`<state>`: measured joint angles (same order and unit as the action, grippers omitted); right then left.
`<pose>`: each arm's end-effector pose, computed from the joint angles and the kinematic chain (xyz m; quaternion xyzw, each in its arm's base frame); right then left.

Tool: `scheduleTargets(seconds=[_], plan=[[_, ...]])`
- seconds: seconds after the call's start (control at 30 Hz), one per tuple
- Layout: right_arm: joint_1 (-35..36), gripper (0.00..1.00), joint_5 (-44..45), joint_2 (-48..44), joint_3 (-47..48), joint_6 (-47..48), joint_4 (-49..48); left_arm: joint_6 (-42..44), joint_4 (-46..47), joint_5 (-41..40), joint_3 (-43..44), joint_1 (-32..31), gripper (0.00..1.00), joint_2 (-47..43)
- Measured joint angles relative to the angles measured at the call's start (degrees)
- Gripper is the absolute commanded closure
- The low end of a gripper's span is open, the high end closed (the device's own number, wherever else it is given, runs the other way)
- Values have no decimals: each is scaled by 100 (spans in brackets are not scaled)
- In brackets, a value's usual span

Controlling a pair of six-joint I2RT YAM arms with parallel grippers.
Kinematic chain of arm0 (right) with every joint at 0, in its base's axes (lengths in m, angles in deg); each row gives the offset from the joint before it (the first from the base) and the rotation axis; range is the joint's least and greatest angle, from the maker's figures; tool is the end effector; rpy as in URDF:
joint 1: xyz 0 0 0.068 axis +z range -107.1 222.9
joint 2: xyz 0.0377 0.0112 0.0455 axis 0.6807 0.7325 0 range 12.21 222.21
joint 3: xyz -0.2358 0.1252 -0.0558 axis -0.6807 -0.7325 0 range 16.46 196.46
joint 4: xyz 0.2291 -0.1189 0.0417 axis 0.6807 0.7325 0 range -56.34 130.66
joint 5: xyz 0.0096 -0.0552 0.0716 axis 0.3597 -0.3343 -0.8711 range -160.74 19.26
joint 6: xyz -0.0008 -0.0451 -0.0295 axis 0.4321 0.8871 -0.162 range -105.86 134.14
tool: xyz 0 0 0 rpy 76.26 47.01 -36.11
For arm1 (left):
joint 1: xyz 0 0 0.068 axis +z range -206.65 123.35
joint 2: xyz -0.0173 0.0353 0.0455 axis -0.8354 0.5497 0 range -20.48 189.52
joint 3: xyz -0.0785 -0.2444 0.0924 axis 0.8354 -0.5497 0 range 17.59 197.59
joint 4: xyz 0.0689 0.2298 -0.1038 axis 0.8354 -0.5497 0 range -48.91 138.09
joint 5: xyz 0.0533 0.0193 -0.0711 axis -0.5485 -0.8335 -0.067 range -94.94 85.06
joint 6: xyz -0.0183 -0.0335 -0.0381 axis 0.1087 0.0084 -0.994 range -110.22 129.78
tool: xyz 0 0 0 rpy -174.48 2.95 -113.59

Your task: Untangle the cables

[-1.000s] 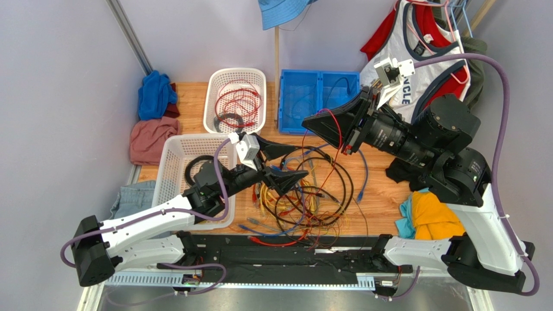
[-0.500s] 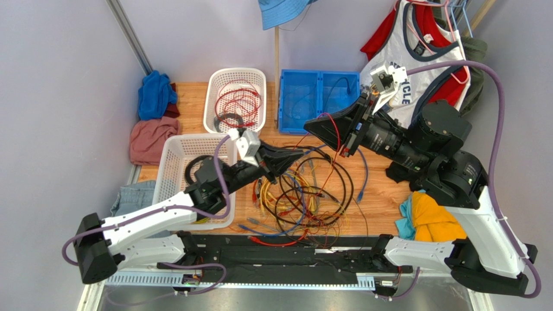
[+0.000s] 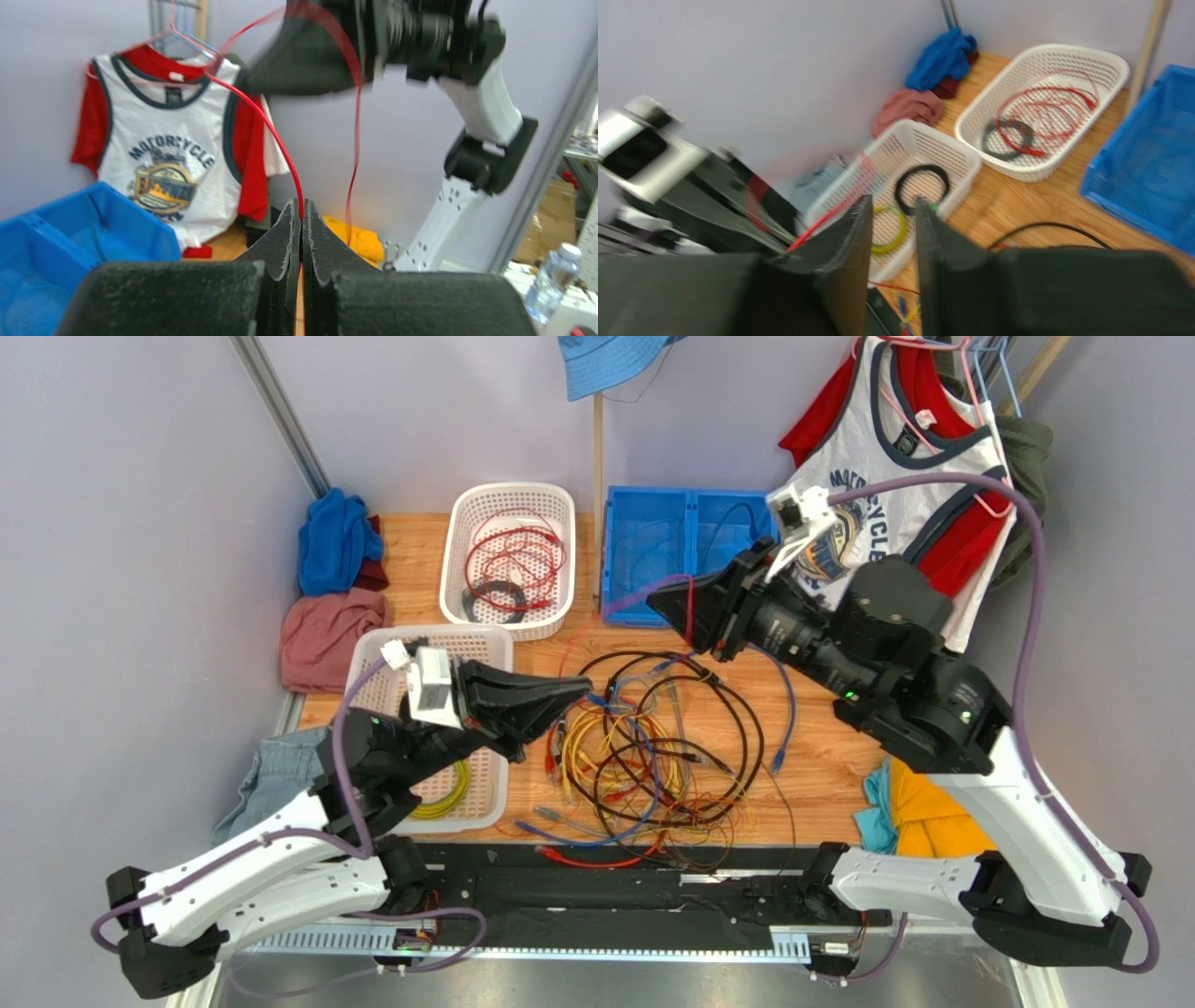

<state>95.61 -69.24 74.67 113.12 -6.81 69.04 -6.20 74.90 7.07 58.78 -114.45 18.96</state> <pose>0.1076 0.1398 0.5326 -0.1866 0.6896 0.4120 0.5657 0.0760 -0.1349 0.4008 0.2653 0.4425 -0.5559 0.6517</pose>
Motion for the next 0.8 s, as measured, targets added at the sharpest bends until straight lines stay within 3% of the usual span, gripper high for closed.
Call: scheduleTargets(seconds=[0.03,0.13,0.23,0.43,0.8], plan=[[0,53,85,-20,-205,20,-31,52,-308,-101,297,0,100,26],[0,42,358,-151,-940,42,-138,247,-1211,-402,1714,2,100,446],[0,38,568,-317,-1624,22,-190,433,-1860,-579,3167,2,100,953],[0,36,824,-811,-2809,-109,-275,761,-2924,-804,5617,2,100,1947],[0,37,946,-1620,-4004,-275,-748,1388,-4583,-1351,8509,2,100,3453]])
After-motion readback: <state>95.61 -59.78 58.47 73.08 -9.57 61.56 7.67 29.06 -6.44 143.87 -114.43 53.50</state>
